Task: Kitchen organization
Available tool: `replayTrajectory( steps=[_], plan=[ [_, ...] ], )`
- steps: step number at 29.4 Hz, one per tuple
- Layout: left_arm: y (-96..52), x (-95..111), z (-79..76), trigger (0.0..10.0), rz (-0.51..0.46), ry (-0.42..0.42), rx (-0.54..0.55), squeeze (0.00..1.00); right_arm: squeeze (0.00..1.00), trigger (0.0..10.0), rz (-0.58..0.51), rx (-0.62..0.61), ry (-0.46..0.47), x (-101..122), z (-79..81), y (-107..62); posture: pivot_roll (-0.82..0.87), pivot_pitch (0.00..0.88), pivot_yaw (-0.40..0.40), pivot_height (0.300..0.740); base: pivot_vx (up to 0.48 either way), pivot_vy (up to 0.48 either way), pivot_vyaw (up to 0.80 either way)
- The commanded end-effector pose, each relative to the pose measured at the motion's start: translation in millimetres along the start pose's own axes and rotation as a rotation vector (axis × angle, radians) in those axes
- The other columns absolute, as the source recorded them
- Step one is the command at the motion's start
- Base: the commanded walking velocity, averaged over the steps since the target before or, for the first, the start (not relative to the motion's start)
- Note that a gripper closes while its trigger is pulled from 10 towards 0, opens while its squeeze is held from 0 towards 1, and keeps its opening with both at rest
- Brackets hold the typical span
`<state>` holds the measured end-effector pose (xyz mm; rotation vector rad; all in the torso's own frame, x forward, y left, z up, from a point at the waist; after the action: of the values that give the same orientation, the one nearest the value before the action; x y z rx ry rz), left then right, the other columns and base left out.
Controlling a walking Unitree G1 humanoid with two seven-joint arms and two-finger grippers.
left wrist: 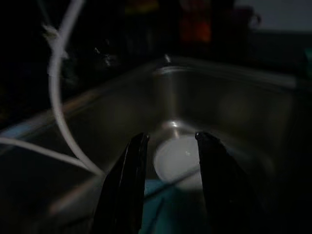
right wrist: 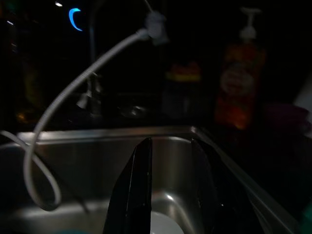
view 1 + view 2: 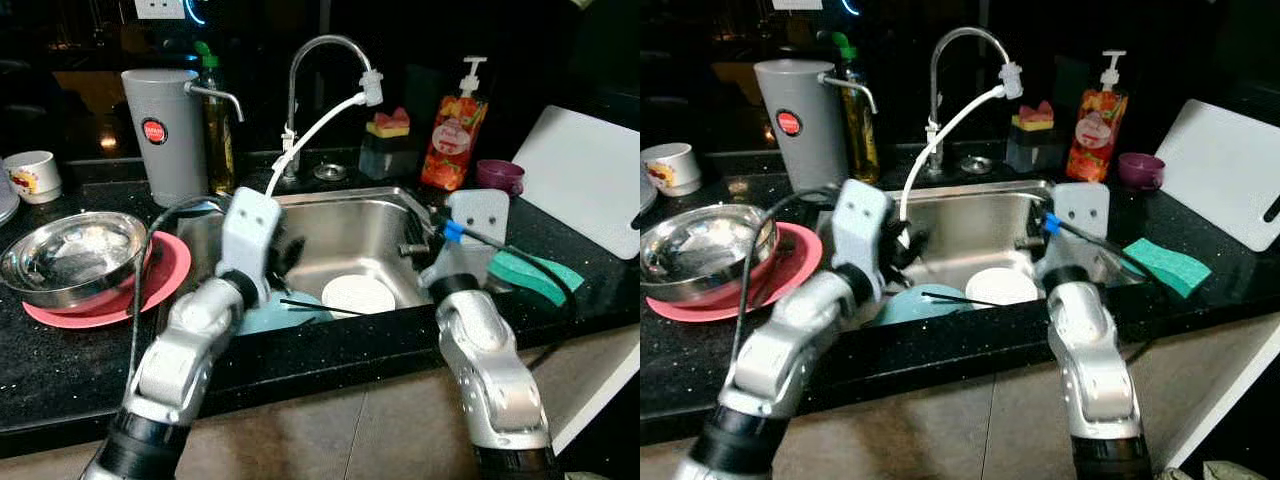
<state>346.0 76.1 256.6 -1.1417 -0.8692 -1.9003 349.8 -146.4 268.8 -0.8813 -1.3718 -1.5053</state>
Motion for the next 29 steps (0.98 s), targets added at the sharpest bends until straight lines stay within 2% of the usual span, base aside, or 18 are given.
replayTrajectory(
  steps=[1,5,7,8,9,14,15,16,19,21,23,25,26,28,29],
  plan=[
    [-5.9,-3,-16.4,10.0,0.028,-0.028,-0.035,0.0,0.0,10.0,-0.021,-0.011,-0.009,3,0.2,-3.8,0.04,0.118,-0.02,0.74,0.0,0.0,0.0],
    [-12.2,0,-20.4,10.0,0.037,-0.002,-0.017,0.0,0.0,10.0,-0.02,-0.011,-0.007,1,1.5,-6.2,0.04,0.116,-0.014,0.74,0.0,0.0,0.0],
    [-13.3,-9,-15.1,10.0,0.127,0.119,-0.003,0.0,0.0,10.0,-0.019,-0.012,-0.004,1,1.2,-6.2,0.05,0.113,-0.015,0.74,0.0,0.0,0.0],
    [-13.3,-9,-15.1,10.0,0.127,0.119,-0.003,0.0,0.0,10.0,-0.019,-0.012,-0.004,1,1.2,-6.2,0.05,0.113,-0.015,0.74,0.0,0.0,0.0],
    [-14.9,-19,-6.7,10.0,0.208,0.155,0.021,0.0,0.0,10.0,-0.019,-0.012,-0.003,1,0.8,-5.7,0.05,0.111,-0.015,0.74,0.0,0.0,0.0],
    [-17.8,-23,6.0,10.0,0.249,0.158,0.061,0.0,0.0,10.0,-0.021,-0.009,-0.003,1,1.0,-5.0,0.05,0.11,-0.014,0.74,0.0,0.0,0.0],
    [-27.6,-27,35.6,10.0,0.303,0.209,0.155,0.0,0.0,10.0,-0.024,-0.001,-0.005,2,1.4,-3.4,0.06,0.108,-0.013,0.74,0.0,0.0,0.0],
    [-31.5,-29,44.6,10.0,0.321,0.221,0.188,0.0,0.0,10.0,-0.024,0.001,-0.005,2,1.6,-3.0,0.07,0.107,-0.01,0.74,0.0,0.0,0.0],
    [-33.8,-30,48.9,10.0,0.331,0.223,0.205,0.0,0.0,10.0,-0.024,0.003,-0.006,2,1.7,-2.8,0.07,0.107,-0.01,0.74,0.0,0.0,0.0],
    [-40.3,-27,73.3,10.0,0.349,0.21,0.326,0.0,0.0,10.0,-0.024,0.003,-0.001,2,1.5,-1.9,0.07,0.107,-0.01,0.74,0.0,0.0,0.0],
    [-40.3,-27,73.3,10.0,0.349,0.21,0.326,0.0,0.0,10.0,-0.024,0.003,-0.001,2,1.5,-1.9,0.07,0.107,-0.01,0.74,0.0,0.0,0.0],
    [-41.0,-19,95.6,10.0,0.347,0.225,0.412,0.0,0.0,10.0,-0.026,0.008,0.003,2,2.8,-0.8,0.07,0.102,-0.011,0.74,0.0,0.0,0.0],
    [-41.0,-19,95.6,10.0,0.347,0.225,0.412,0.0,0.0,10.0,-0.026,0.008,0.003,2,2.8,-0.8,0.07,0.102,-0.011,0.74,0.0,0.0,0.0],
    [-38.7,-10,116.0,10.0,0.344,0.253,0.448,0.0,0.0,10.0,-0.032,0.019,0.005,3,5.5,0.7,0.07,0.097,-0.012,0.74,0.0,0.0,0.0],
    [-38.7,-10,116.0,10.0,0.344,0.253,0.448,0.0,0.0,10.0,-0.032,0.019,0.005,3,5.5,0.7,0.07,0.097,-0.012,0.74,0.0,0.0,0.0]
  ],
)
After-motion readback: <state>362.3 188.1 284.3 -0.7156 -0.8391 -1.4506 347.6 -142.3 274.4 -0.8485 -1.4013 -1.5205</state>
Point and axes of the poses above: a point about 5 cm out from each wrist's last joint towards the gripper, its own y axis pointing out of the wrist towards the gripper, its own x axis along the axis of the wrist's last joint, z = x × y, the point moved 3 cm from there along y, pointing out of the wrist towards the gripper, and after that the axes turned 10 degrees about y, right-handed, at the moved point
